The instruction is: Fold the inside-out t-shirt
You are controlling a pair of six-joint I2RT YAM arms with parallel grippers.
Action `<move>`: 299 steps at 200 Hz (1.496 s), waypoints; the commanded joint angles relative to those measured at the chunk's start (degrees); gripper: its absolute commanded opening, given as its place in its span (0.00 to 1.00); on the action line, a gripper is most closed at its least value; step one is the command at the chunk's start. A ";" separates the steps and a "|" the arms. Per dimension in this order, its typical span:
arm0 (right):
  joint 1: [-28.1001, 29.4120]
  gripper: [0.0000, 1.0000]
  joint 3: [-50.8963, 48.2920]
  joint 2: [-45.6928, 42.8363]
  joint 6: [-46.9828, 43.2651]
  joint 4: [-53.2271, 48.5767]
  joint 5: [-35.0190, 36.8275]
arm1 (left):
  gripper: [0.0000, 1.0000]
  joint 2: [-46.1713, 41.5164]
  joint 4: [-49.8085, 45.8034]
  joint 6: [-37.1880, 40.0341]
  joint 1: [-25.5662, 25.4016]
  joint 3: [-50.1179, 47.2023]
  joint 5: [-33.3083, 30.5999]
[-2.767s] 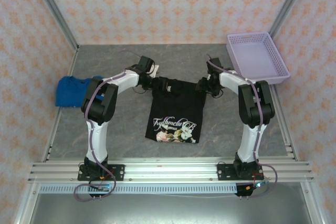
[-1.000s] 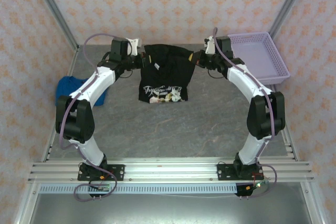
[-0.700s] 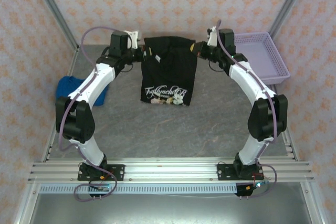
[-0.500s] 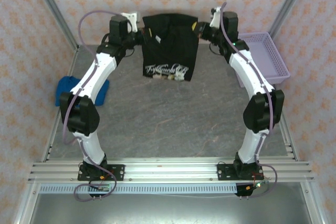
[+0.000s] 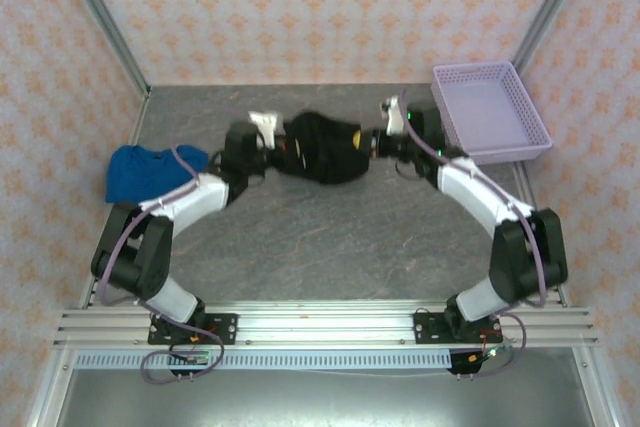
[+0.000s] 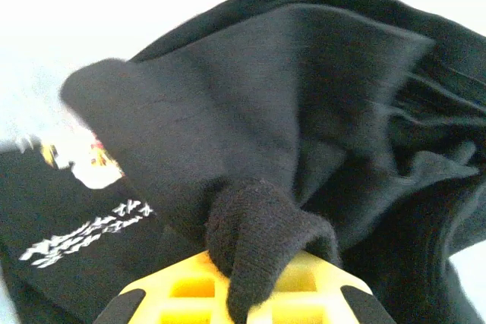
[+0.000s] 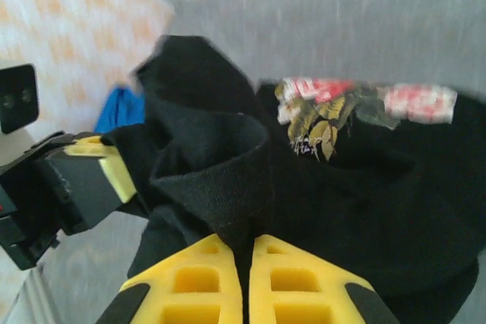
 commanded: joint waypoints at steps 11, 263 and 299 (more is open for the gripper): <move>3.05 0.00 -14.16 -12.15 3.38 7.20 -0.25 | 0.00 -9.73 7.24 0.32 -8.63 -11.61 -5.93; 0.58 0.33 28.15 27.34 -8.09 -30.43 34.09 | 0.49 11.86 -10.50 -1.97 0.76 10.69 -25.51; 1.78 0.44 23.18 18.03 -9.98 -31.04 34.82 | 0.66 5.37 -18.78 -1.64 0.77 9.75 -26.22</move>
